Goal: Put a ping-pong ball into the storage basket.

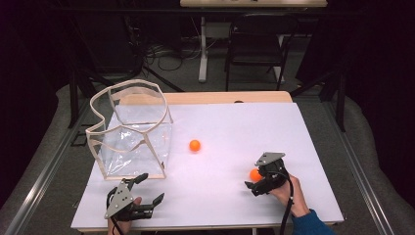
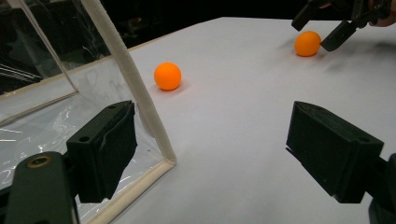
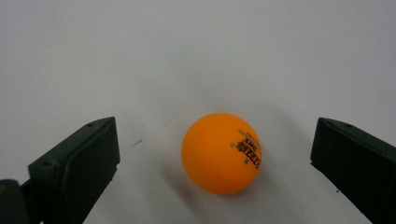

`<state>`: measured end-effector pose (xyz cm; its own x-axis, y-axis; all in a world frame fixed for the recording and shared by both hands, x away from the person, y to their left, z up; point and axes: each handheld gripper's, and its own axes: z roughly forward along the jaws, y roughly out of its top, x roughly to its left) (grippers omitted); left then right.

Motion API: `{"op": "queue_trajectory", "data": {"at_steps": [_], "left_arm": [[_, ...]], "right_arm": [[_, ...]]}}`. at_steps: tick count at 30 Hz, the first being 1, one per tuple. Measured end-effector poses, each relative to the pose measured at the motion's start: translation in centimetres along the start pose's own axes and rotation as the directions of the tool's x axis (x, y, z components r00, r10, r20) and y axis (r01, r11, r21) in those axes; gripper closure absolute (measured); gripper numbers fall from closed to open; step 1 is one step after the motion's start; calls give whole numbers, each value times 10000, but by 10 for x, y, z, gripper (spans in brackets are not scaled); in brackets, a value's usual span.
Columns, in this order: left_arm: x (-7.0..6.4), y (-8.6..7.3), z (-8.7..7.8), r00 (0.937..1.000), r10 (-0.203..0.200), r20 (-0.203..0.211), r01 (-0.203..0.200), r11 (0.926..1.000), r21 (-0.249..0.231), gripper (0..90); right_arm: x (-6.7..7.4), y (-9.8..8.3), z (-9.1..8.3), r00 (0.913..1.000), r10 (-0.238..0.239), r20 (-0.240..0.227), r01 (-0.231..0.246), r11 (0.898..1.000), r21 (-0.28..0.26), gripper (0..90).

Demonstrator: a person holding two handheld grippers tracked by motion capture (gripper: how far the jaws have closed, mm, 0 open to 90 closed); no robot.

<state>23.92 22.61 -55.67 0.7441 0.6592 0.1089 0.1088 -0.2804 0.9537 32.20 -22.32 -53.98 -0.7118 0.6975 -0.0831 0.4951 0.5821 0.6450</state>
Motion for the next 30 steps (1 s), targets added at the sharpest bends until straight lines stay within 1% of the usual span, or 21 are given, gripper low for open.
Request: {"op": "queue_trajectory", "data": {"at_steps": [2, 4, 5, 6, 7, 8, 10, 11, 12, 13, 15, 16, 19, 24, 25, 28, 30], "left_arm": [[0, 0, 0, 10000, -15, -8, 15, 10000, -17, 160], [0, 0, 0, 10000, -6, -8, 6, 10000, -26, 160], [0, 0, 0, 10000, -6, -8, 6, 10000, -26, 160], [0, -1, 0, 10000, -57, -13, 57, 10000, -19, 160], [0, -1, 0, 10000, -57, -13, 57, 10000, -19, 160], [1, -1, 0, 10000, -60, -15, 60, 10000, -17, 160], [1, 0, 0, 10000, -55, 5, 55, 10000, -8, 160], [1, 0, 0, 10000, -55, 5, 55, 10000, -8, 160], [0, 0, 0, 10000, -38, 23, 38, 10000, 4, 160], [0, 0, 0, 10000, -42, 30, 42, 10000, 15, 160], [0, 0, -1, 10000, -46, 32, 46, 10000, 2, 160], [0, 0, -1, 10000, -37, 31, 37, 10000, -3, 160], [0, 0, 0, 10000, -74, 27, 74, 10000, 11, 160], [0, 0, 0, 10000, -69, 49, 69, 10000, 9, 159], [0, 0, 0, 10000, -33, 54, 33, 10000, 32, 160], [0, 0, 0, 10000, -35, 61, 35, 10000, 10, 160], [0, 0, 0, 10000, -39, 67, 39, 10000, 42, 160]], "right_arm": [[0, 0, 0, 10000, -9, 69, 9, 10000, -14, 17], [0, 0, -1, 9999, 22, 120, -22, 10000, 9, 61], [0, 0, -1, 9999, 22, 120, -22, 10000, 9, 61], [-1, -1, -1, 9998, 36, 188, -37, 10000, 73, 129], [-1, -1, -1, 9998, 36, 188, -37, 10000, 73, 129], [-1, -2, 1, 9995, 49, 321, -54, 9999, 145, 176], [-1, -3, 2, 9994, -32, 344, 24, 9997, 238, 236], [-1, -3, 2, 9994, -32, 344, 24, 9997, 238, 236], [0, -4, 5, 9991, -3, 415, -13, 9993, 384, 266], [0, -5, 5, 9992, -17, 388, 0, 9990, 439, 286], [0, -5, 6, 9991, 0, 429, -19, 9989, 459, 295], [0, -5, 6, 9988, 50, 488, -76, 9986, 529, 332], [0, -6, 4, 9982, 125, 585, -159, 9981, 589, 358], [-2, -7, 4, 9981, 206, 574, -235, 9985, 502, 404], [-2, -7, 4, 9985, 207, 504, -237, 9980, 586, 417], [-3, -7, 4, 9990, 227, 392, -250, 9978, 608, 446], [-2, -7, 3, 9990, 234, 388, -259, 9976, 642, 449]]}}
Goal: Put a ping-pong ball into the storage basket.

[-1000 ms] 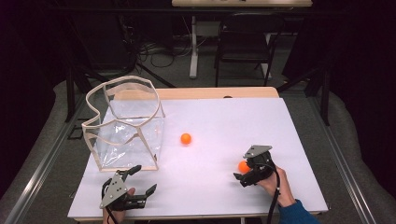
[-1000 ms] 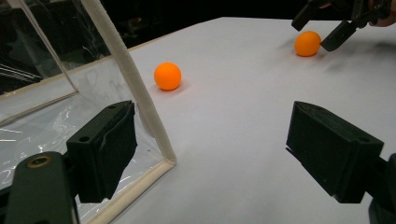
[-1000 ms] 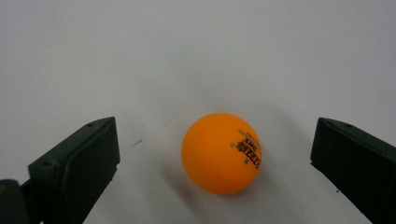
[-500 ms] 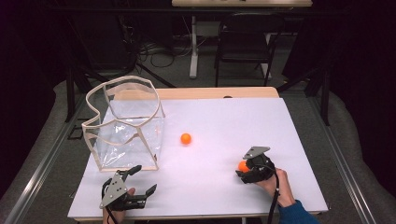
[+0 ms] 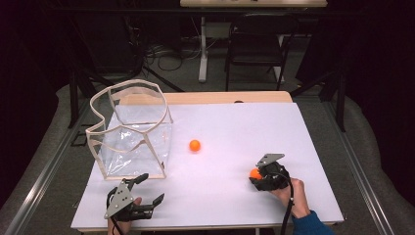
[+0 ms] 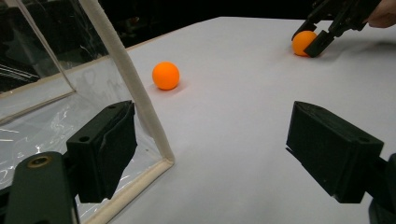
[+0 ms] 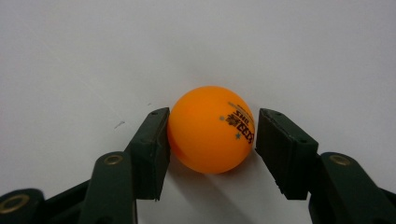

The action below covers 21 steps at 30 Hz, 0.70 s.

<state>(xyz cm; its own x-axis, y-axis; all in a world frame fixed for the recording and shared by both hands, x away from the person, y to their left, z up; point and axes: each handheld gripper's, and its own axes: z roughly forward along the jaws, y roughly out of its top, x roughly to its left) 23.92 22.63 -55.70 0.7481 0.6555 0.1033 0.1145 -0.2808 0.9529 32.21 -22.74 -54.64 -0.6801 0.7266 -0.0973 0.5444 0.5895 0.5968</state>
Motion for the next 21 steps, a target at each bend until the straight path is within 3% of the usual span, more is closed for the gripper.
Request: {"op": "queue_trajectory", "data": {"at_steps": [2, 21], "left_arm": [[0, 0, 0, 10000, 13, 0, -13, 10000, 11, 160], [0, 0, 0, 10000, 17, -2, -17, 10000, -7, 160]], "right_arm": [[0, 0, 0, 9999, 35, -124, -35, 10000, -7, 499], [5, 4, -9, 10000, 28, -85, -33, 9983, -583, 504]]}}
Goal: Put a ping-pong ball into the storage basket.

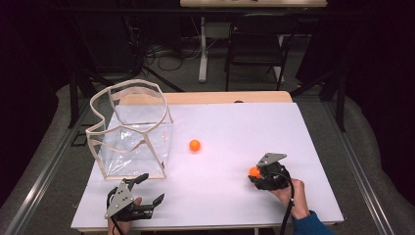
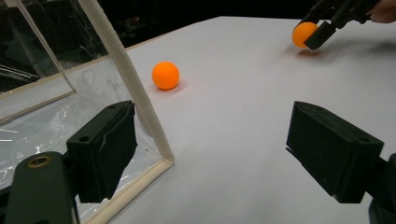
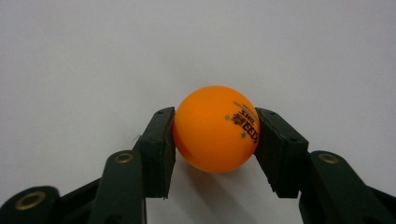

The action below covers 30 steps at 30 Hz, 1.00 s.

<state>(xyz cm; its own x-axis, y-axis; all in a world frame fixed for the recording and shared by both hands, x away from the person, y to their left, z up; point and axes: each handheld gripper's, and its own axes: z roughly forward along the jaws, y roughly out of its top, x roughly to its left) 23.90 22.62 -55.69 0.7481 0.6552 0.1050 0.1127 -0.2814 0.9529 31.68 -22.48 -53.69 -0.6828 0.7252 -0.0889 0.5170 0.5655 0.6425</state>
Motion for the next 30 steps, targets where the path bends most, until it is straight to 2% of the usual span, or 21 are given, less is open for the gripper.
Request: {"op": "queue_trajectory", "data": {"at_steps": [30], "left_arm": [[0, 0, 2, 10000, 41, 73, -42, 10000, 55, 160]], "right_arm": [[10, 9, -8, 9997, -100, -232, 79, 9959, -902, 505]]}}
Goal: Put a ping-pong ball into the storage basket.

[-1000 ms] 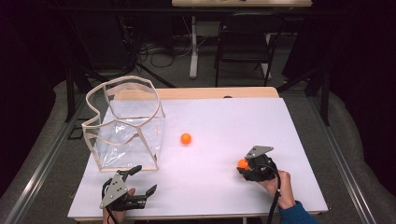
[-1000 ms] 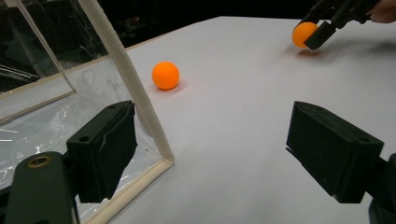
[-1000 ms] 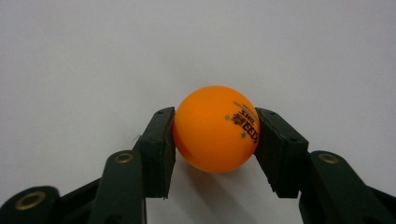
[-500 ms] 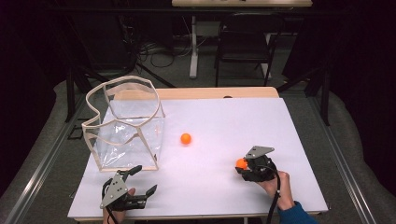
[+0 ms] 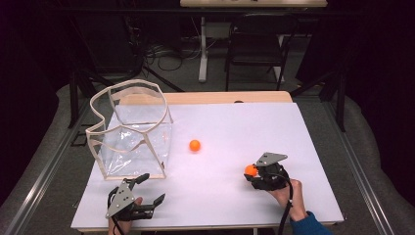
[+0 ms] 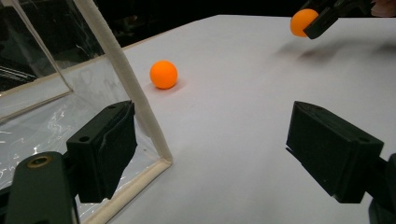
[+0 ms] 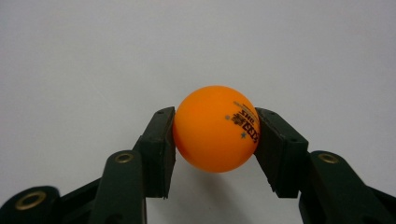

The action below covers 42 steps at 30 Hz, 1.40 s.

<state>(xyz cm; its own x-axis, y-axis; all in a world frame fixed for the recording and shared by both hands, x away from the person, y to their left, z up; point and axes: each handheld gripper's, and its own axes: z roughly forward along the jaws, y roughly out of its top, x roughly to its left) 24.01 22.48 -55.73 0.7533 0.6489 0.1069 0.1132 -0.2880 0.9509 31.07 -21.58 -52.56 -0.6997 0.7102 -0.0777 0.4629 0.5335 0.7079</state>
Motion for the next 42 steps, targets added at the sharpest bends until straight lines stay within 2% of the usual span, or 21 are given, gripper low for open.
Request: {"op": "queue_trajectory", "data": {"at_steps": [22, 32, 36, 38, 42], "left_arm": [[-1, 1, 1, 10000, 37, 32, -37, 10000, -23, 160], [0, 0, 0, 10000, 20, 56, -20, 10000, -59, 160], [0, 0, 1, 10000, -3, 45, 3, 10000, -19, 160], [0, 0, 1, 10000, -5, 38, 5, 10000, -58, 160], [-1, 1, 1, 10000, 48, 37, -48, 10000, -49, 160]], "right_arm": [[11, 12, 2, 9994, -283, -196, 274, 9986, -446, 506], [17, 21, 9, 9978, -464, -467, 438, 9976, -537, 506], [20, 24, 9, 9973, -537, -508, 500, 9962, -711, 506], [22, 27, 9, 9968, -601, -519, 549, 9938, -966, 506], [25, 30, 11, 9956, -728, -587, 667, 9927, -1001, 506]]}}
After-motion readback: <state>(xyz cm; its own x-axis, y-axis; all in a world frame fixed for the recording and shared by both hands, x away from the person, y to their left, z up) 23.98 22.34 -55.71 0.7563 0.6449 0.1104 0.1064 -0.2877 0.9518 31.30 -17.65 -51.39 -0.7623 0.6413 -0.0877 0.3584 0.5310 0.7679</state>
